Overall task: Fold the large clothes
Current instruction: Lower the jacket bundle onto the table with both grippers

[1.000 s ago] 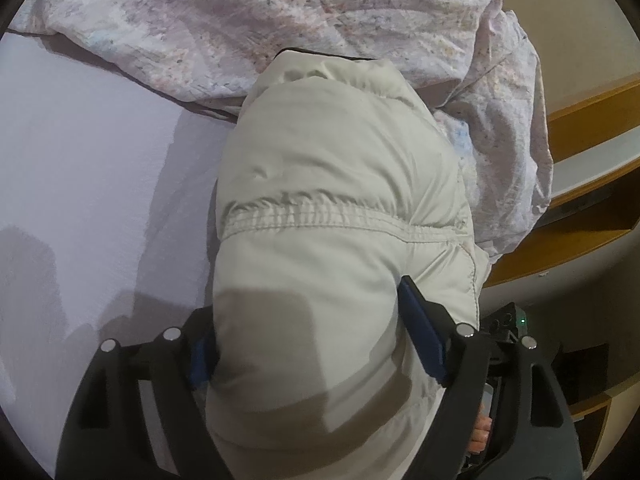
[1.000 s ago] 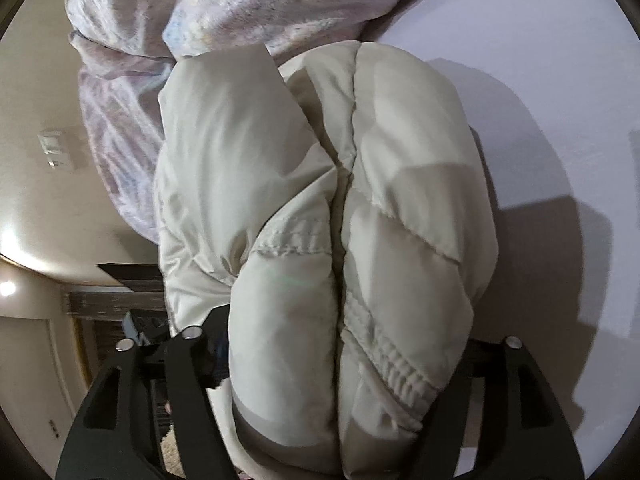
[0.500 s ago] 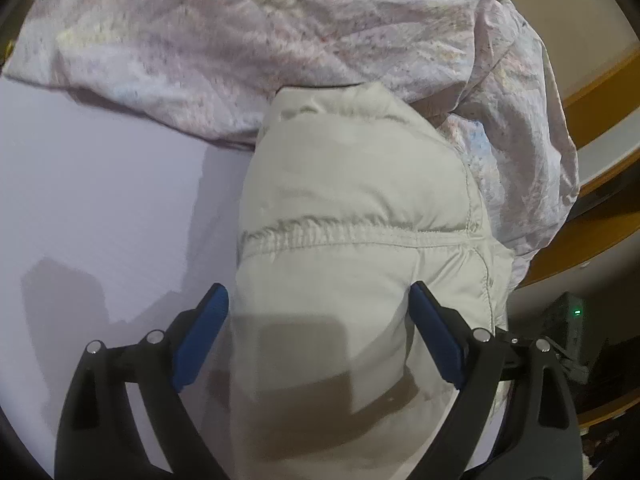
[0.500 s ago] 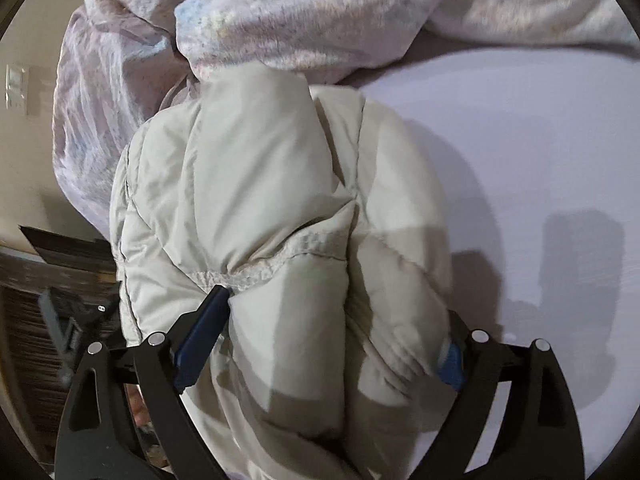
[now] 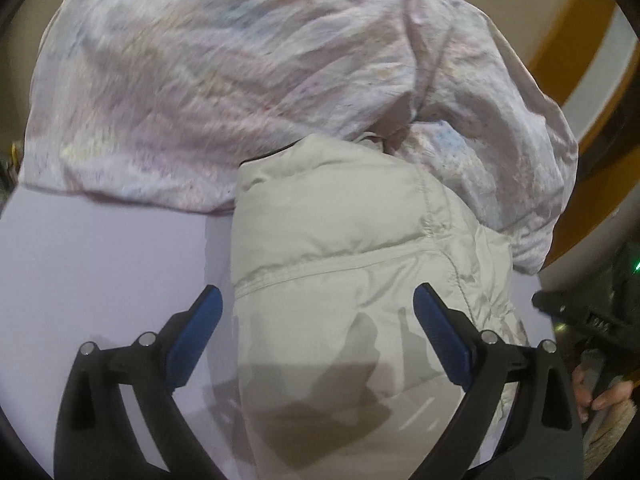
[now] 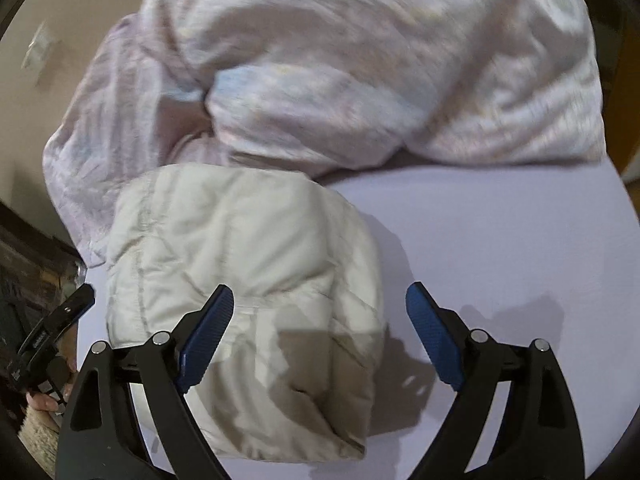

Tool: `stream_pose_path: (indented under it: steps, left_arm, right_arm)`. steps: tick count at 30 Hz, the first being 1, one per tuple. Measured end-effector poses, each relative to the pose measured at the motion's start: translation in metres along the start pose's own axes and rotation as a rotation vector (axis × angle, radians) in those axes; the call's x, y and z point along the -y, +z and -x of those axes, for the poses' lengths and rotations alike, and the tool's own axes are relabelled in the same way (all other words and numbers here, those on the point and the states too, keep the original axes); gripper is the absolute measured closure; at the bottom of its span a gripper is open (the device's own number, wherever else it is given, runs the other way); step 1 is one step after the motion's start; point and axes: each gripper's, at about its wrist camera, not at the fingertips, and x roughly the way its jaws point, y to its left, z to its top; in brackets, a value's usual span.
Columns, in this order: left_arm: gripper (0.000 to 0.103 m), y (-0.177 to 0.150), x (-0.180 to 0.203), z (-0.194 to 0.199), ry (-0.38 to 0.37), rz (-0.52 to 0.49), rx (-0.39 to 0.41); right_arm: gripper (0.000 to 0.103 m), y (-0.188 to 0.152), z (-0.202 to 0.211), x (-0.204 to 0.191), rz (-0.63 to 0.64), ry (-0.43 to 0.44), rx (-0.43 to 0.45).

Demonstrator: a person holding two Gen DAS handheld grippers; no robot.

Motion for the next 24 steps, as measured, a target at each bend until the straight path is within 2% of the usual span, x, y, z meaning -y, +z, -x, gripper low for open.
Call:
stream_pose_path:
  steps: [2,4,7,12,15,19,24]
  left_arm:
    - [0.007,-0.001,0.010,0.000,0.024,-0.038,0.006]
    - [0.007,-0.002,0.017,-0.001,0.042,-0.065,0.009]
    - [0.007,-0.003,0.027,-0.002,0.073,-0.107,0.017]
    - [0.007,-0.003,0.034,-0.004,0.114,-0.153,0.028]
    - [0.007,-0.004,0.035,-0.010,0.133,-0.165,0.011]
    - [0.007,-0.008,0.036,-0.023,0.153,-0.178,-0.031]
    - [0.002,-0.014,0.034,-0.036,0.147,-0.163,-0.057]
  right_arm:
    - [0.023,0.000,-0.001,-0.013,0.041,0.002,0.017]
    - [0.035,0.000,-0.005,-0.026,0.078,0.005,0.035]
    - [0.042,-0.002,-0.008,-0.041,0.127,0.008,0.052]
    - [0.046,-0.005,-0.010,-0.060,0.186,0.006,0.077]
    - [0.046,-0.007,-0.018,-0.068,0.218,-0.025,0.076]
    - [0.046,-0.016,-0.051,-0.062,0.224,-0.097,-0.002]
    - [0.045,-0.026,-0.066,-0.056,0.210,-0.099,-0.008]
